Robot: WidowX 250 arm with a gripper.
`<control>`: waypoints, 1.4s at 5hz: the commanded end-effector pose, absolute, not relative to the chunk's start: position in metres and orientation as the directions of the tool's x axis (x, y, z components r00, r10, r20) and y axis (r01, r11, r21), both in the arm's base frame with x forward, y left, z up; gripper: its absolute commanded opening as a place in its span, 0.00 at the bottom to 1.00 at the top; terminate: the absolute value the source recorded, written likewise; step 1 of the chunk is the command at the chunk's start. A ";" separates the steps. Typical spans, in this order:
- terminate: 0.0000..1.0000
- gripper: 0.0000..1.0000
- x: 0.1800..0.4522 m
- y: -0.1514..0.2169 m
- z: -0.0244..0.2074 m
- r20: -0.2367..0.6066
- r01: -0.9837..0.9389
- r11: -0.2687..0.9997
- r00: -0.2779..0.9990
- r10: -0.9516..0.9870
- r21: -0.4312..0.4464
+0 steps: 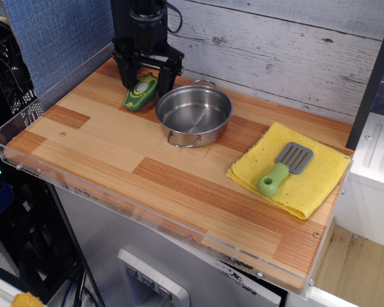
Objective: Put the food in the pan
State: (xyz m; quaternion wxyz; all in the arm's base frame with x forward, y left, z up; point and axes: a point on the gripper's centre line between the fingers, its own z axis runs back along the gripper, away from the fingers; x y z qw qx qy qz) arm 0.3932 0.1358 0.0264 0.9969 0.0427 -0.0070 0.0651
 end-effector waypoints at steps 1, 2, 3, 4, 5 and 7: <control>0.00 1.00 0.391 0.136 0.022 0.000 -0.108 0.990 0.994 0.108 0.090; 0.00 0.00 0.389 0.137 0.020 0.009 -0.101 0.991 0.995 0.100 0.089; 0.00 0.00 0.382 0.142 0.043 0.077 -0.135 0.987 0.989 0.129 0.089; 0.00 0.00 0.368 0.157 0.087 0.182 -0.206 0.974 0.965 0.187 0.097; 0.00 0.00 0.352 0.168 0.132 0.265 -0.283 0.949 0.934 0.240 0.137; 0.00 0.00 0.371 0.113 0.152 0.275 -0.146 0.989 0.952 0.135 0.017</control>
